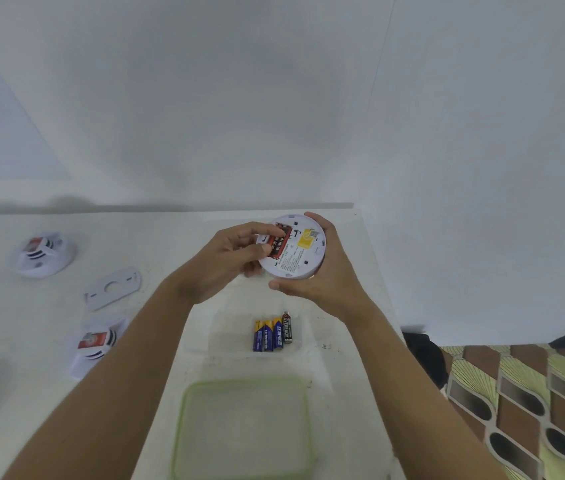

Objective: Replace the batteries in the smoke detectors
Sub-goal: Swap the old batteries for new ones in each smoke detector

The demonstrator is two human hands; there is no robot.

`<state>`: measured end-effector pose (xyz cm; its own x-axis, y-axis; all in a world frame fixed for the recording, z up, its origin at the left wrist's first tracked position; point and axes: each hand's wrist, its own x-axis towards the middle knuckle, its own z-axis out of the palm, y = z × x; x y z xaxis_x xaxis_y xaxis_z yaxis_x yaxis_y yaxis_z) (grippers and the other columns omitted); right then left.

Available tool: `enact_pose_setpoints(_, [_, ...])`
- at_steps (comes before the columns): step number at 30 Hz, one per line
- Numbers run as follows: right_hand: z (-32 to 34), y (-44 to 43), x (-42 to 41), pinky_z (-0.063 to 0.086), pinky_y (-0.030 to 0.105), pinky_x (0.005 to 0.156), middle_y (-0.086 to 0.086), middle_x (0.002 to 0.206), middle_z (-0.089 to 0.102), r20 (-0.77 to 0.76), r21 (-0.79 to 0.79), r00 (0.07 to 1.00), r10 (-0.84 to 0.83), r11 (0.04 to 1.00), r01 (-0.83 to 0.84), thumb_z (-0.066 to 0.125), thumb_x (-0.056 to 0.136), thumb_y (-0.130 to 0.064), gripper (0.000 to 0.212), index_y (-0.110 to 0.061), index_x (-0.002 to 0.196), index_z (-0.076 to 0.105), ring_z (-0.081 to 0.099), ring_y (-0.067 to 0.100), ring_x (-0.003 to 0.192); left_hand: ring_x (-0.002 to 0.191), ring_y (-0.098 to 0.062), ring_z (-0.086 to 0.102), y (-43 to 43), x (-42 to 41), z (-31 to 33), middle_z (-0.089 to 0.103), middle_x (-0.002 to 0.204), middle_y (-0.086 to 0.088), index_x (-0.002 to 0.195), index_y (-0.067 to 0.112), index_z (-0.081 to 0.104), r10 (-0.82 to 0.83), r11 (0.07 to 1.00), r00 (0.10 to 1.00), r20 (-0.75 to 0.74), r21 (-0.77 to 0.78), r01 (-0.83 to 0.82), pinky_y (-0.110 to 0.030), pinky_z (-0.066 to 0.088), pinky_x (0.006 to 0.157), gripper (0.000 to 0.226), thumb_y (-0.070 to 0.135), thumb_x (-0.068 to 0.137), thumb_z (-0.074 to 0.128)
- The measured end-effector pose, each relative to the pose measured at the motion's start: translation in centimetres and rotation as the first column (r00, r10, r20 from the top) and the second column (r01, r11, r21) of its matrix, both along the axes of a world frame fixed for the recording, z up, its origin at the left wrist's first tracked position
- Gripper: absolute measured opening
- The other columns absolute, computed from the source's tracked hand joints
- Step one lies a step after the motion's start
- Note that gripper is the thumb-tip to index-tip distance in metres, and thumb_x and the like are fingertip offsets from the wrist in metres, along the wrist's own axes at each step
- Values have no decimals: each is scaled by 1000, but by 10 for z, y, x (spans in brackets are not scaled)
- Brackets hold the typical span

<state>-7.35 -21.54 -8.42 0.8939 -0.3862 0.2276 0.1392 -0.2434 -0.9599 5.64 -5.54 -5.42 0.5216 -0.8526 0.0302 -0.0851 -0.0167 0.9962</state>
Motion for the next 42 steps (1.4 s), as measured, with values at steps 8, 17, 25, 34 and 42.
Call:
enact_pose_setpoints(8, [12, 53, 9, 62, 44, 83, -3, 135, 54, -19, 49, 1000, 14, 999, -13, 92, 61, 2, 100, -22, 142, 36, 55, 14, 125, 97, -24, 66, 53, 0, 10, 70, 113, -1, 109, 12, 67, 253, 967, 956, 151, -46, -249, -41, 50, 77, 14, 12, 98, 58])
enact_pose_setpoints(17, [15, 107, 17, 55, 31, 99, -17, 129, 58, -97, -18, 995, 38, 999, -40, 95, 62, -7, 98, -27, 141, 40, 57, -1, 119, 117, -25, 52, 143, 67, -40, 60, 123, 1, 106, 33, 62, 234, 634, 695, 680, 435, -639, -40, 40, 98, 22, 35, 84, 67])
enact_pose_setpoints(25, [9, 143, 20, 55, 30, 97, -18, 127, 58, -109, 30, 989, 104, 994, -101, 94, 64, -8, 97, -23, 143, 40, 56, 0, 121, 129, -31, 48, 187, 90, -49, 51, 143, -9, 144, 16, 45, 123, 534, 807, 578, 647, -544, -38, 38, 104, 76, 40, 76, 70])
enact_pose_setpoints(34, [7, 167, 21, 59, 45, 91, -11, 129, 60, -127, 97, 983, 130, 988, -118, 94, 64, -5, 96, -22, 143, 42, 58, 8, 123, 115, -27, 59, 190, 90, -47, 63, 128, -9, 136, 9, 54, 179, 544, 711, 680, 534, -648, -35, 44, 89, 77, 49, 73, 73])
enact_pose_setpoints(42, [11, 179, 19, 61, 34, 74, -3, 133, 58, -95, 118, 976, 195, 976, -183, 90, 65, 6, 94, -23, 141, 44, 60, 10, 119, 92, -5, 62, 193, 45, 8, 67, 113, 13, 121, 28, 65, 479, 808, 721, 500, 69, -585, -25, 52, 78, 57, 53, 70, 68])
